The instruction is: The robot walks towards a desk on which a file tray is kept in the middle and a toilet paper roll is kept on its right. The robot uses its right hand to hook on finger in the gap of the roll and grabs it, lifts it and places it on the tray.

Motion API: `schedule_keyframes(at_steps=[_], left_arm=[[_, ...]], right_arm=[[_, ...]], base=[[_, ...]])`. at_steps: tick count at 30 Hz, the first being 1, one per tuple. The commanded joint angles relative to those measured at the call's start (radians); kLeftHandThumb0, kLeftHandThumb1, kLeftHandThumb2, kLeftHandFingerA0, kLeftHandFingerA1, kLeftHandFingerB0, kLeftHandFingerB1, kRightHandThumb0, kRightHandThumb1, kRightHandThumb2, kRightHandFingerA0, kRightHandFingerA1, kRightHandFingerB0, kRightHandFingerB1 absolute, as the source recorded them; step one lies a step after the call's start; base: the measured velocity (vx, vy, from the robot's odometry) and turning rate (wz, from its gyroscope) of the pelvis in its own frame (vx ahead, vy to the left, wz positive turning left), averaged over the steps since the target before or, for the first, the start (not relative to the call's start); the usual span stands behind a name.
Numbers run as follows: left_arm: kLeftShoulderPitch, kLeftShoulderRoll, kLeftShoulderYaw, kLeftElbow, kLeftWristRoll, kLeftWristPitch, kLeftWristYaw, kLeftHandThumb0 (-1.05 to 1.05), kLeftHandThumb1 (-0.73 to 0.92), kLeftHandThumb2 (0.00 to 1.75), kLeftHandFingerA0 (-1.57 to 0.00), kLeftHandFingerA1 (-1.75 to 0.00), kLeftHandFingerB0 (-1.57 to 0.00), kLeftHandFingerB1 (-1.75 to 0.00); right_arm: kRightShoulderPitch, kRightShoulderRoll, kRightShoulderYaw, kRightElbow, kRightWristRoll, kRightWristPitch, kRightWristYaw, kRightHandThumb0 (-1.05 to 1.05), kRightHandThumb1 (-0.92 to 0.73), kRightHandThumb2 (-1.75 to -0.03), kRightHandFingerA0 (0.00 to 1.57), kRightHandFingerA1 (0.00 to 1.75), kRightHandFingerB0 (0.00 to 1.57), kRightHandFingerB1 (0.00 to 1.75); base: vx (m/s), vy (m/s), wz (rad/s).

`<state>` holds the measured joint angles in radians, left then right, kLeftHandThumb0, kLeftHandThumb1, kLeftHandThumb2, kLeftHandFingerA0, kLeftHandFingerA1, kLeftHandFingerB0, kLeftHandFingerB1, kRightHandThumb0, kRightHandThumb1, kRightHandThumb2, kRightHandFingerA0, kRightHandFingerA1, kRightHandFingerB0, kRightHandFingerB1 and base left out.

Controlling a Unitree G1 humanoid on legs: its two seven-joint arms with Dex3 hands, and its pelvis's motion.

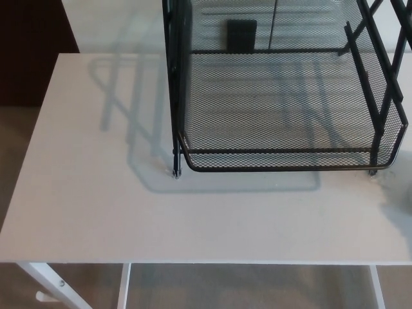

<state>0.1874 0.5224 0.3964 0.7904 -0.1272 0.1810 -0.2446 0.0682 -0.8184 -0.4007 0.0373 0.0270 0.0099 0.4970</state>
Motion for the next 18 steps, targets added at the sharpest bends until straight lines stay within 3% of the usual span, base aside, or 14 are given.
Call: schedule_keyframes(at_steps=[1, 4, 5, 6, 7, 8, 9, 10, 18], left_arm=[[-0.009, 0.027, -0.001, 0.025, 0.004, -0.024, -0.001, -0.90, 0.90, 0.67, -0.47, -0.82, -0.20, -0.69], [-0.017, 0.036, -0.007, 0.045, 0.005, -0.042, -0.018, -0.91, 0.91, 0.67, -0.43, -0.82, -0.18, -0.69], [-0.014, 0.036, -0.006, 0.031, 0.004, -0.027, -0.015, -0.91, 0.91, 0.67, -0.43, -0.83, -0.19, -0.70], [-0.010, 0.037, -0.007, 0.005, 0.003, -0.009, -0.013, -0.90, 0.92, 0.66, -0.44, -0.83, -0.20, -0.71], [-0.010, 0.039, -0.010, 0.000, 0.005, -0.009, -0.014, -0.89, 0.92, 0.67, -0.44, -0.81, -0.20, -0.69], [-0.011, 0.039, -0.012, 0.006, 0.006, -0.015, -0.015, -0.90, 0.92, 0.66, -0.45, -0.81, -0.20, -0.68], [-0.012, 0.039, -0.012, 0.013, 0.006, -0.021, -0.016, -0.90, 0.92, 0.66, -0.45, -0.81, -0.20, -0.68], [-0.009, 0.040, -0.013, 0.014, 0.006, -0.029, -0.019, -0.90, 0.92, 0.67, -0.45, -0.81, -0.19, -0.68], [-0.014, 0.037, -0.004, 0.005, -0.003, -0.015, -0.014, -0.92, 0.91, 0.66, -0.44, -0.82, -0.18, -0.70]], right_arm=[[0.041, 0.010, 0.030, -0.069, -0.032, 0.012, -0.003, -0.47, -0.50, -0.71, 0.21, 0.46, 0.18, 0.38], [0.047, 0.015, 0.053, -0.073, -0.053, 0.008, -0.017, -0.50, -0.49, -0.72, 0.22, 0.47, 0.17, 0.39], [0.046, 0.015, 0.063, -0.058, -0.061, -0.001, -0.020, -0.43, -0.58, -0.58, 0.27, 0.43, 0.21, 0.30], [0.038, 0.017, 0.071, -0.028, -0.064, -0.020, -0.022, -0.44, -0.58, -0.58, 0.26, 0.44, 0.21, 0.30], [0.039, 0.013, 0.076, -0.019, -0.069, -0.025, -0.021, -0.49, -0.50, -0.73, 0.21, 0.48, 0.18, 0.39], [0.043, 0.010, 0.079, -0.017, -0.072, -0.027, -0.020, -0.43, -0.59, -0.58, 0.25, 0.43, 0.21, 0.30], [0.046, 0.010, 0.080, -0.014, -0.073, -0.031, -0.021, -0.43, -0.59, -0.58, 0.25, 0.43, 0.21, 0.30], [0.054, 0.006, 0.080, -0.019, -0.073, -0.017, -0.015, -0.48, -0.53, -0.71, 0.20, 0.46, 0.18, 0.37], [0.056, -0.010, 0.131, 0.053, -0.119, -0.065, -0.011, -0.51, -0.54, -0.73, 0.16, 0.46, 0.16, 0.37]], base=[[0.00, 0.000, 0.00], [0.00, 0.000, 0.00], [0.00, 0.000, 0.00], [0.00, 0.000, 0.00], [0.00, 0.000, 0.00], [0.00, 0.000, 0.00], [0.00, 0.000, 0.00], [0.00, 0.000, 0.00], [0.00, 0.000, 0.00]])
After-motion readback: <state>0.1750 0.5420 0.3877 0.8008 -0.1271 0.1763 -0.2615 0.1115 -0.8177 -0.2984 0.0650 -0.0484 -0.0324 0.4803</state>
